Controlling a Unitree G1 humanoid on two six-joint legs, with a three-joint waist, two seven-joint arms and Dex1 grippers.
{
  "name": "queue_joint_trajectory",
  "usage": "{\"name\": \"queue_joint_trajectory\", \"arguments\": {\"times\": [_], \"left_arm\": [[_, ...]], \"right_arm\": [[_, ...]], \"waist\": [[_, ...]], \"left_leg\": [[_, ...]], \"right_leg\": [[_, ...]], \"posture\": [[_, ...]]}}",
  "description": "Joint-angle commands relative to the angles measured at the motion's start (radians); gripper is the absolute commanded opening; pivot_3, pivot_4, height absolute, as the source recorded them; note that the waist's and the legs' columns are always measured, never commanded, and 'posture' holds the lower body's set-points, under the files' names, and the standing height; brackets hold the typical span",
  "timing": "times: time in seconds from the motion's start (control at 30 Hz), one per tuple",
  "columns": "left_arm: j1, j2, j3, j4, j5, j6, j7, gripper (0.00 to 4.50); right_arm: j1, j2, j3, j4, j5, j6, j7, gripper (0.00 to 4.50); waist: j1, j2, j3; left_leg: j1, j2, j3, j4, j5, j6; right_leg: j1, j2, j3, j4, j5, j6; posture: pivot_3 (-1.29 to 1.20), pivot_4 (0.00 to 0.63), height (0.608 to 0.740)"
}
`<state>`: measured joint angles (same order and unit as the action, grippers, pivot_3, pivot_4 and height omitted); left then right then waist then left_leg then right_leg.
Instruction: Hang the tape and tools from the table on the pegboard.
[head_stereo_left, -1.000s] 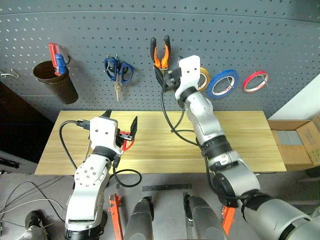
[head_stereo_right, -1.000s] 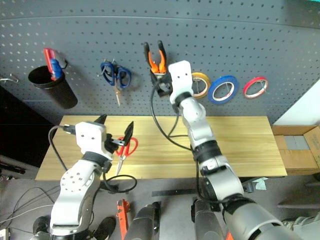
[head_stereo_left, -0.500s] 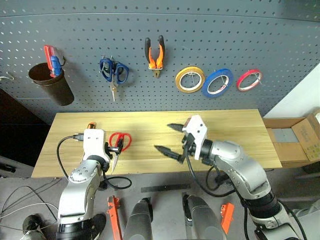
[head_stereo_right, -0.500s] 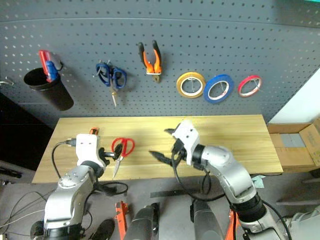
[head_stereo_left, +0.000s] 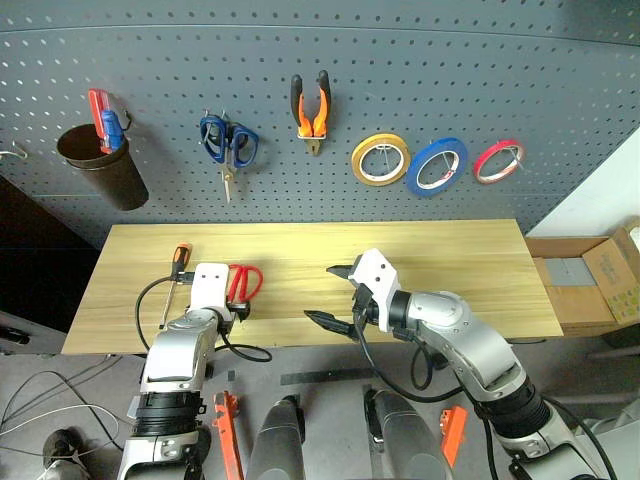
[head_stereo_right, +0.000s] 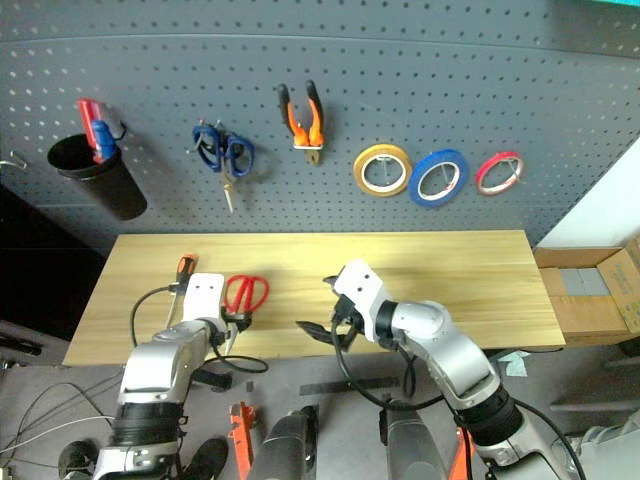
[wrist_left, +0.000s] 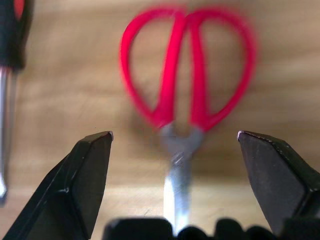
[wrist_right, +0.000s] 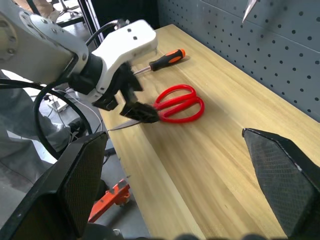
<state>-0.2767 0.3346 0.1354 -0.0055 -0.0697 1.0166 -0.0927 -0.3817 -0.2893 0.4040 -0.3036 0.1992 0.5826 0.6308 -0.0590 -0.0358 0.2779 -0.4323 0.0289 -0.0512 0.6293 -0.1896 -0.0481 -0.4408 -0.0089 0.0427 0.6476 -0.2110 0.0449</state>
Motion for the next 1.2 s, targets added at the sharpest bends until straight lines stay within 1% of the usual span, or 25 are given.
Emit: {"name": "queue_joint_trajectory", "arguments": {"times": [0.03,0.2,0.4,0.47,0.5,0.53,0.57,0.6,0.63,0.77,0.8,0.93,1.0,1.1,1.2], "left_arm": [[-0.016,0.018,-0.016,0.015,-0.002,0.026,-0.027,4.33],[-0.039,0.003,-0.022,0.086,-0.009,0.004,-0.044,4.33],[-0.107,0.009,-0.031,0.221,-0.001,-0.056,-0.065,4.33],[-0.113,0.011,-0.035,0.233,0.000,-0.049,-0.069,3.95],[-0.113,0.011,-0.035,0.233,0.000,-0.046,-0.070,3.84],[-0.107,0.011,-0.034,0.229,0.000,-0.040,-0.072,3.46],[-0.097,0.016,-0.039,0.220,0.003,-0.038,-0.076,3.24],[-0.089,0.019,-0.040,0.211,0.003,-0.035,-0.078,2.81],[-0.080,0.022,-0.038,0.199,0.001,-0.028,-0.080,2.58],[-0.056,0.028,-0.036,0.155,-0.005,-0.007,-0.085,1.25],[-0.048,0.033,-0.040,0.141,-0.004,-0.006,-0.088,1.06],[0.021,0.071,-0.093,0.025,0.018,-0.051,-0.115,1.06],[0.074,0.078,-0.108,-0.080,0.013,-0.082,-0.127,1.06],[0.134,0.051,-0.085,-0.205,-0.007,-0.169,-0.125,1.06],[0.194,0.019,-0.077,-0.310,-0.013,-0.307,-0.120,1.06]], "right_arm": [[-0.002,0.004,-0.005,-0.019,-0.005,-0.018,0.000,4.47],[-0.002,0.012,-0.004,-0.016,-0.015,-0.016,-0.002,4.47],[-0.002,0.015,-0.006,-0.013,-0.027,-0.009,-0.007,4.47],[0.000,0.014,-0.008,-0.014,-0.027,-0.006,-0.008,4.50],[0.000,0.013,-0.008,-0.014,-0.027,-0.006,-0.009,4.50],[0.001,0.011,-0.009,-0.012,-0.029,-0.007,-0.009,4.50],[0.000,0.009,-0.012,-0.009,-0.030,-0.008,-0.009,4.50],[-0.003,0.008,-0.014,-0.007,-0.031,-0.009,-0.010,4.50],[-0.006,0.007,-0.017,-0.004,-0.031,-0.009,-0.010,4.50],[-0.015,0.005,-0.027,0.012,-0.035,-0.017,-0.007,4.50],[-0.018,0.004,-0.028,0.016,-0.037,-0.020,-0.006,4.50],[-0.028,-0.006,-0.040,0.036,-0.040,-0.034,0.005,4.50],[-0.033,-0.014,-0.050,0.043,-0.039,-0.042,0.012,4.50],[-0.039,-0.025,-0.075,0.047,-0.017,-0.059,0.035,4.50],[-0.056,-0.026,-0.116,0.066,0.024,-0.072,0.073,4.50]], "waist": [[0.000,0.000,0.000],[0.003,0.000,0.000],[0.003,0.000,0.000],[0.002,0.000,0.000],[0.002,0.000,0.000],[0.002,0.000,0.000],[0.002,0.000,0.000],[0.002,0.000,0.000],[0.001,0.000,0.000],[-0.002,0.000,-0.001],[-0.002,0.000,-0.001],[-0.005,0.000,-0.001],[-0.003,0.000,-0.001],[0.005,0.000,-0.001],[0.010,-0.002,-0.002]], "left_leg": [[0.000,0.000,0.000,0.000,0.000,0.000],[0.000,0.000,0.000,0.001,0.001,-0.001],[0.000,0.000,0.000,0.001,0.001,-0.001],[0.001,0.000,0.000,0.001,0.001,-0.001],[0.001,0.000,0.000,0.001,0.001,-0.001],[0.001,0.000,0.000,0.001,0.001,-0.001],[0.001,0.000,0.000,0.001,0.001,-0.001],[0.001,0.000,0.000,0.001,0.001,-0.001],[0.001,0.000,0.000,0.001,0.001,-0.001],[0.002,0.000,0.001,0.001,0.001,-0.001],[0.002,0.000,0.001,0.001,0.001,-0.001],[0.002,0.000,0.001,0.001,0.001,-0.001],[0.002,0.000,0.001,0.001,0.001,-0.001],[0.001,0.000,0.001,0.000,0.001,-0.001],[0.000,0.000,0.001,0.001,0.001,-0.001]], "right_leg": [[0.000,0.000,0.000,0.000,0.000,0.000],[0.000,0.000,0.000,0.000,0.001,0.001],[0.001,0.000,0.000,0.001,0.001,0.001],[0.001,0.000,0.000,0.001,0.001,0.001],[0.001,0.000,0.000,0.001,0.001,0.001],[0.001,0.000,0.001,0.001,0.001,0.001],[0.001,0.000,0.001,0.001,0.001,0.001],[0.001,0.000,0.001,0.001,0.001,0.001],[0.001,0.000,0.001,0.001,0.001,0.001],[0.001,0.000,0.001,0.002,0.001,0.001],[0.001,0.000,0.001,0.002,0.001,0.001],[0.001,0.000,0.002,0.002,0.001,0.001],[0.000,0.000,0.002,0.002,0.001,0.001],[0.000,-0.001,0.001,0.001,0.001,0.001],[0.000,-0.001,0.001,0.000,0.001,0.001]], "posture": [[-0.07,0.238,0.740],[-0.07,0.239,0.740],[-0.07,0.243,0.740],[-0.07,0.242,0.740],[-0.07,0.242,0.740],[-0.07,0.241,0.740],[-0.07,0.241,0.740],[-0.07,0.241,0.740],[-0.07,0.241,0.740],[-0.07,0.238,0.740],[-0.07,0.239,0.740],[-0.07,0.234,0.740],[-0.07,0.229,0.740],[-0.06,0.216,0.740],[-0.05,0.189,0.740]]}}
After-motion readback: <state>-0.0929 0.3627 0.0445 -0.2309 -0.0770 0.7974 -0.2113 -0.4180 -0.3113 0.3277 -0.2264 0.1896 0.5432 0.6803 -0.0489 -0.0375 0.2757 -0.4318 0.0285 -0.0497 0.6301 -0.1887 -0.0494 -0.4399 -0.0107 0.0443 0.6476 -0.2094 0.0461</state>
